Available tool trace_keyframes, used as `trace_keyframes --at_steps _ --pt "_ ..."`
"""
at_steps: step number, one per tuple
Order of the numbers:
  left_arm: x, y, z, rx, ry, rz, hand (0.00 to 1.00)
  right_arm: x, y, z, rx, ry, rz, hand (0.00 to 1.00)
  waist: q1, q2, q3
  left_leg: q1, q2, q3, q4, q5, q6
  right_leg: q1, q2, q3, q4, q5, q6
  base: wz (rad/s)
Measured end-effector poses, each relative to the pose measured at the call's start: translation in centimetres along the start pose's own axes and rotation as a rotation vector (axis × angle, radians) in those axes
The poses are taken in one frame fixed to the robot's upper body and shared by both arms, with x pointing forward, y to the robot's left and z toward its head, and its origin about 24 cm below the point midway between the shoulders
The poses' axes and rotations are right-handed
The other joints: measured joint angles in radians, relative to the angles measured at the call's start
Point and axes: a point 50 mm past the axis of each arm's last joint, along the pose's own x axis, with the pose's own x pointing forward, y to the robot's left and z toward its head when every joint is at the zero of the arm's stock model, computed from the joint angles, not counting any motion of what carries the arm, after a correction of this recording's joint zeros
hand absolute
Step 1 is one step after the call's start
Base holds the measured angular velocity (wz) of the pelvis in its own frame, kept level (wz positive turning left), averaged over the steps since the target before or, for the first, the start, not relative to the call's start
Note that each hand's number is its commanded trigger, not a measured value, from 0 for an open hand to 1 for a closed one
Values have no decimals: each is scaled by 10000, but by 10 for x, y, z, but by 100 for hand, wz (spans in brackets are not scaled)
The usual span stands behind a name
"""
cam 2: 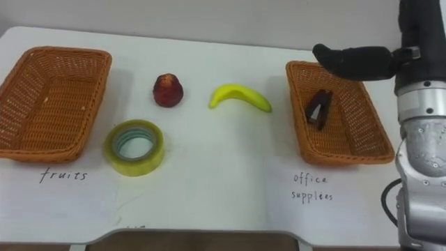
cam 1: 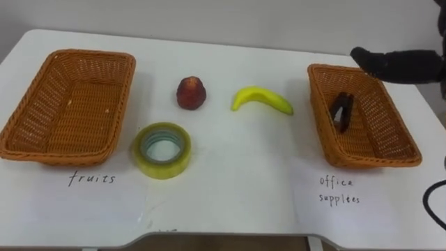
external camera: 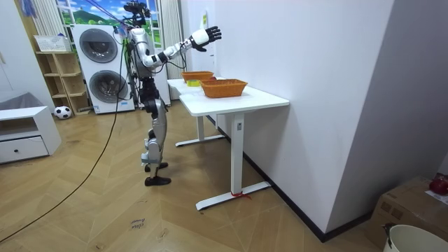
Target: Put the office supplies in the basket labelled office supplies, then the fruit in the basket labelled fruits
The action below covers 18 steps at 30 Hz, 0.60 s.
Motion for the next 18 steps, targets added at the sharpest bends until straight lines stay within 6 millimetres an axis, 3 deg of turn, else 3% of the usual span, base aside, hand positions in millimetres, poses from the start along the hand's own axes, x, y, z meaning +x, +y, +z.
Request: trace_keyframes --at_steps 7,10,18 --pt "-1 -5 1 343 -133 -191 0 4 22 6 600 -246 843 0 220 -207 -78 39 -8 -47 38 3 0 52 -21 -18 -11 0 0 0" --pt "-2 -6 0 414 -97 -221 0 3 28 6 770 -253 1149 0 457 -241 9 11 10 -79 80 2 0 55 -27 -20 -6 0 1 0" --pt "-2 -5 -5 784 126 -213 0 11 37 18 911 -771 1445 0 745 -247 1 -249 0 -230 111 10 -12 -111 -15 -139 21 3 -5 4"
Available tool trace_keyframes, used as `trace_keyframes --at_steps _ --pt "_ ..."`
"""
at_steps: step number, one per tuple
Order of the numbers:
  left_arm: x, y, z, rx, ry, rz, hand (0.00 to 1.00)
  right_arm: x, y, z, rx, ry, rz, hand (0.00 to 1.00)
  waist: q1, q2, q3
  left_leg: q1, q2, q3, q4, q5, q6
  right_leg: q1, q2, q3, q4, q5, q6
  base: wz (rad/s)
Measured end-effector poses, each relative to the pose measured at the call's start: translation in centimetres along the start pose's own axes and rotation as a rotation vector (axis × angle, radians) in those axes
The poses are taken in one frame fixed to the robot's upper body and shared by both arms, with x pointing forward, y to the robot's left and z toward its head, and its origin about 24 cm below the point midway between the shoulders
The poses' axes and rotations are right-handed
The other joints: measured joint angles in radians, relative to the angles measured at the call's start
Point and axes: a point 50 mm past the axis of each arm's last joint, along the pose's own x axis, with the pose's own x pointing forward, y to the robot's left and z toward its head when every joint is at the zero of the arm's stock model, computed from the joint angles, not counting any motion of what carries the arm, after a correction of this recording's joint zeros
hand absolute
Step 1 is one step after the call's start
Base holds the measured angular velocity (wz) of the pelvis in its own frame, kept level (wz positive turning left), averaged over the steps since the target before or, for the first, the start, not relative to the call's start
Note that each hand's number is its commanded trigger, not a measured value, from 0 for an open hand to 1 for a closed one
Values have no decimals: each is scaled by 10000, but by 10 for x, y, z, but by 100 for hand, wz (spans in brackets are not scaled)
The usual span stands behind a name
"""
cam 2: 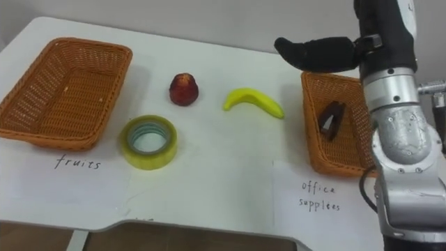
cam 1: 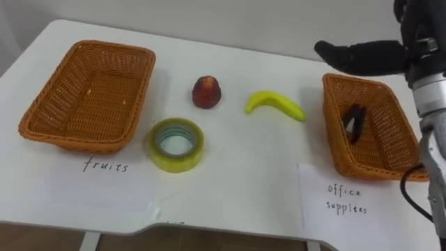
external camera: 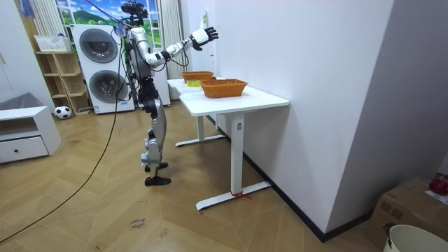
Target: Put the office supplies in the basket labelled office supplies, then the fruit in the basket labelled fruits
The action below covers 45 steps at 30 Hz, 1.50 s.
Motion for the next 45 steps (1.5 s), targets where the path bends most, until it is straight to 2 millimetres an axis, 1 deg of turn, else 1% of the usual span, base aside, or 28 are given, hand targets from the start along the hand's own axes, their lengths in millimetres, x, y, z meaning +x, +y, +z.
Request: trace_keyframes --at_steps 3,4,5,6,8,12,14,16,19,23,25,29,33,35,38,40,45 --pt "0 -4 5 236 -77 -177 0 6 25 8 494 -389 796 0 44 59 -6 -61 8 -44 72 13 -19 -10 19 -9 -26 6 -10 6" --pt "0 -5 7 230 -124 -206 0 7 28 9 586 -414 909 0 47 66 -14 -67 7 -57 72 13 -19 -9 18 -48 -27 6 -10 10" --pt "1 -7 12 224 -238 -267 0 6 35 9 715 -419 1125 0 139 81 -13 -77 -2 -87 71 13 -19 1 8 -126 -31 6 -10 8" --pt "1 -9 14 239 -301 -308 0 6 38 9 773 -406 1209 0 204 90 -12 -76 -6 -99 71 15 -18 9 2 -134 -31 6 -10 8" --pt "0 -13 21 406 -509 -462 0 5 50 10 962 -414 1668 0 425 149 -22 -72 -24 -170 72 16 -17 22 -18 -154 -35 6 -10 5" --pt "1 -14 30 478 -750 -468 0 3 65 9 1174 -318 2346 0 547 233 32 -75 -59 -336 70 29 3 38 -50 -243 -46 6 -9 13" --pt "1 -14 29 522 -740 -461 0 5 72 6 1312 -163 2598 0 596 323 93 -91 -64 -354 66 33 6 37 -60 -293 -51 6 -9 2" --pt "1 -14 29 555 -709 -472 0 6 76 2 1304 40 2711 0 599 371 117 -192 -69 -368 70 34 8 10 -68 -406 -57 5 -8 6" --pt "1 -17 28 678 -591 -547 0 4 82 -2 1484 299 2932 0 673 410 110 -255 -66 -368 73 40 13 -34 -64 -426 -63 5 -7 4" --pt "1 -17 29 671 -609 -556 0 4 85 -5 1632 418 2989 0 795 500 66 -272 -52 -410 69 40 13 -32 -56 -570 -62 5 -7 1" --pt "1 -16 30 664 -613 -547 0 3 89 -6 1676 484 3124 0 797 494 59 -268 -47 -427 70 45 4 -6 -62 -678 -58 4 -7 8" --pt "1 -17 31 669 -639 -582 0 -2 103 -13 1721 902 3667 0 834 431 16 -274 -55 -470 71 52 -2 7 -67 -694 -60 4 -7 2" --pt "0 -18 30 728 -628 -605 0 -3 106 -18 1813 1174 3769 0 860 369 -21 -262 -81 -517 73 64 7 41 -86 -701 -66 3 -5 3" --pt "0 -18 29 730 -619 -605 0 -3 106 -19 1815 1236 3747 0 842 338 -13 -250 -124 -617 73 86 25 101 -117 -715 -90 1 -2 10" --pt "0 -18 29 732 -618 -602 0 -2 106 -19 1849 1206 3736 0 885 301 10 -268 -173 -619 72 100 43 148 -136 -705 -214 0 1 2" --pt "0 -18 29 737 -607 -593 0 -2 108 -18 1930 1192 3728 0 882 297 32 -276 -171 -623 72 101 42 146 -132 -706 -214 0 2 0" --pt "1 -18 30 778 -663 -552 0 -2 111 -17 1732 1160 3714 0 898 290 46 -354 -169 -668 48 99 41 117 -124 -830 -214 0 2 3"
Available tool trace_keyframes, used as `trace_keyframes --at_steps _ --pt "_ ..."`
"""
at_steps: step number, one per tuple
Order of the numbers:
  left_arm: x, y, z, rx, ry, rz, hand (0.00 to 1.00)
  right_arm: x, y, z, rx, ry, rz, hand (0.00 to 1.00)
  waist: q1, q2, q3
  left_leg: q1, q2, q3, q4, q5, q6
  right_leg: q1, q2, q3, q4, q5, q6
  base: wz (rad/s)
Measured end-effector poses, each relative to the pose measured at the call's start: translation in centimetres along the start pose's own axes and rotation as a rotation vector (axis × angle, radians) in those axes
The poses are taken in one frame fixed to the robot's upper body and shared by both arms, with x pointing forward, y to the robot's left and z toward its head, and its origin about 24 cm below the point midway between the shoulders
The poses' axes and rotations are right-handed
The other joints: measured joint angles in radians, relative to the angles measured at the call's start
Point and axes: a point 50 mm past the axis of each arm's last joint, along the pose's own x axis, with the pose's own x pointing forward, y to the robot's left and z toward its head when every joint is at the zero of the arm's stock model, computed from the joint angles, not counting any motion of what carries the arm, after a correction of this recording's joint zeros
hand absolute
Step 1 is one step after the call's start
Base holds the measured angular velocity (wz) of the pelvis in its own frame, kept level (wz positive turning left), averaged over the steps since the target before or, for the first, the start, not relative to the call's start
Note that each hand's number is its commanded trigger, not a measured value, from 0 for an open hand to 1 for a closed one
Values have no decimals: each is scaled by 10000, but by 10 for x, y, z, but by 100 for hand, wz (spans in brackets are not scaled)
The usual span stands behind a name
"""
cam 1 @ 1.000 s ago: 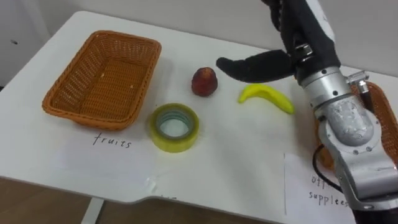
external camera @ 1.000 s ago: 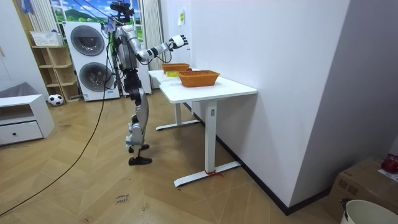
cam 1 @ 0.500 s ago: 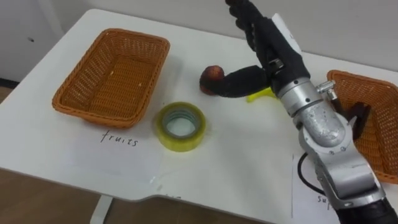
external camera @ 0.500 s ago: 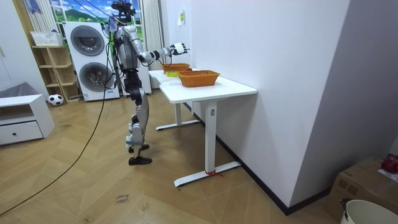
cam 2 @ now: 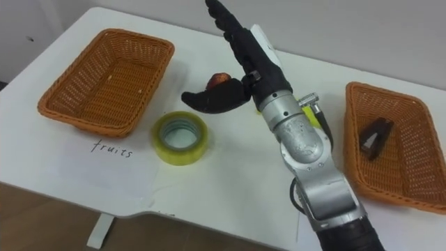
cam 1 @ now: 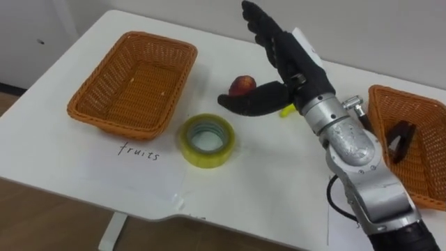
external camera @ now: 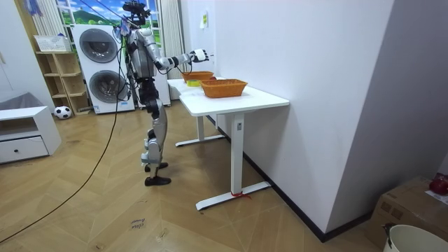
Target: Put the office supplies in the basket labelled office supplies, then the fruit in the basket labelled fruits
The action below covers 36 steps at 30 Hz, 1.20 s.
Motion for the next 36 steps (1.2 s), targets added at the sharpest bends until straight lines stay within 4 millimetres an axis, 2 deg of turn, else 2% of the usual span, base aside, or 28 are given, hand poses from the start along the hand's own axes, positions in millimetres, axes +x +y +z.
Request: trace_keyframes --at_steps 13,28,36 --pt "1 3 6 -93 -132 299 0 1 7 -15 -79 653 -55 0 180 79 54 -71 -37 -246 16 6 -1 -6 -29 -158 -3 -1 1 5" --pt "0 -2 16 -349 -491 200 0 4 11 -28 -599 1216 167 0 201 58 42 -66 -52 -296 8 12 3 -8 -60 -163 -26 -4 7 1" --pt "1 -1 16 -365 -500 197 0 4 15 -30 -697 1303 338 0 209 64 68 -100 -43 -274 15 26 2 -33 -55 -189 -15 -4 7 -1"
